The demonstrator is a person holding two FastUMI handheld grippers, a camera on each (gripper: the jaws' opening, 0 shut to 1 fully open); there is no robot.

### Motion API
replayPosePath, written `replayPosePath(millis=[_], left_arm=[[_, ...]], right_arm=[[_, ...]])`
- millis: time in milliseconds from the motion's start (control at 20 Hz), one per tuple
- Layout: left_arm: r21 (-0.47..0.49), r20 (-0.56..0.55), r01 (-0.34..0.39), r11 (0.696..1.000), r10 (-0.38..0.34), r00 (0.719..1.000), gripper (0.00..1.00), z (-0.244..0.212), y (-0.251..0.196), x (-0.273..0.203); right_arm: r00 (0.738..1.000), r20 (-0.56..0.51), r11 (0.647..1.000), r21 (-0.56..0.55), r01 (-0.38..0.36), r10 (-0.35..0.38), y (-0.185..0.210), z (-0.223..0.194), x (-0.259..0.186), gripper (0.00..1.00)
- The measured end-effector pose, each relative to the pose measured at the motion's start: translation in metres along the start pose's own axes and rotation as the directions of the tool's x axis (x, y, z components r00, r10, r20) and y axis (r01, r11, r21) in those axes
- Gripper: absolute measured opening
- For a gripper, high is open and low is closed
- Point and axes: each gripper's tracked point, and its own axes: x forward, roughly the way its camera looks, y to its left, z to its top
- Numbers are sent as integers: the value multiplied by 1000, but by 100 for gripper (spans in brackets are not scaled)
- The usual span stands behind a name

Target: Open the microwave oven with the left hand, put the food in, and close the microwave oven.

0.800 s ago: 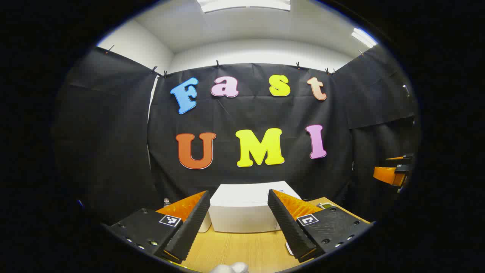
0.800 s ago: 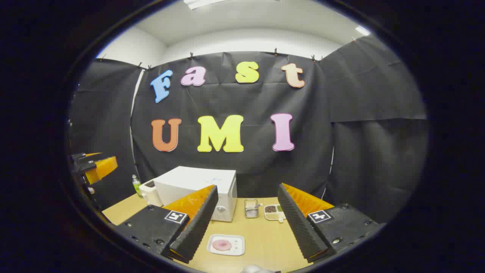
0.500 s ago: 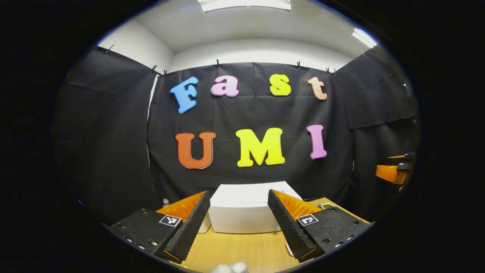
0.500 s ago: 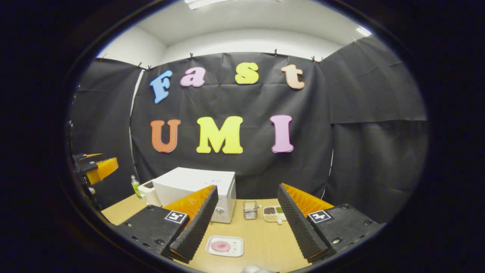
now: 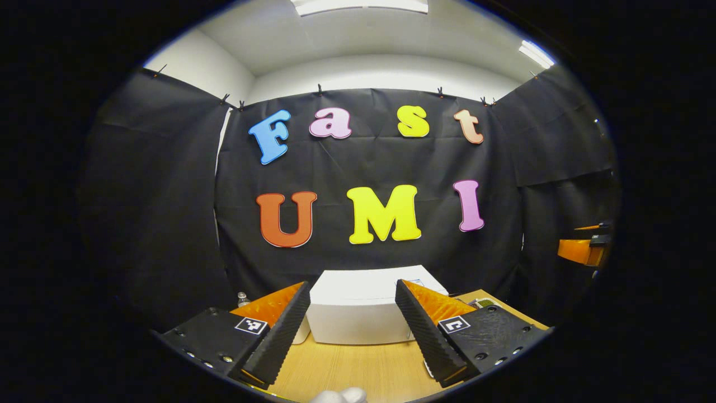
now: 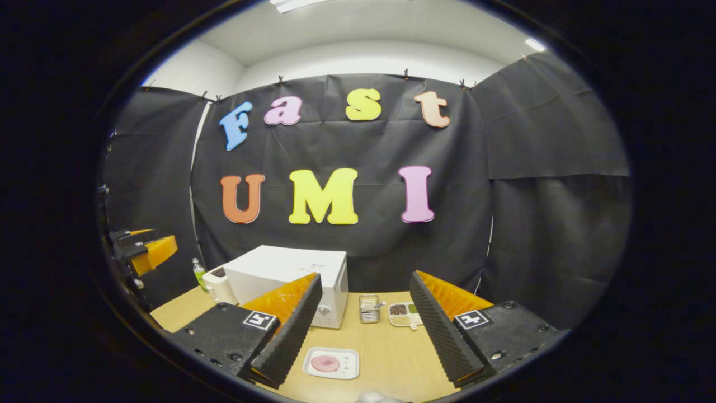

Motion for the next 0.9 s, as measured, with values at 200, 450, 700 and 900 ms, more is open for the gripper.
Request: replayPosePath(millis=[200,450,700,900], left_arm=[[8,3,37,999,-37,999,95,-25,-18,16],[22,-17,114,993,-113,993,95,-92,-69,51],[-61,-123,165,984,-172,977,95,-167,-117,108],[-91,-195,140,986,-155,968,96,-218,-135,162]], right_arm=[[1000,-3,1000,2,12,-12,-10,3,-2,100],[998,-20,998,-6,66,-66,-37,10,-9,92],[992,-38,992,-59,114,-117,-51,14,-21,100],[988,-75,989,-57,133,-137,-55,7,-23,92]])
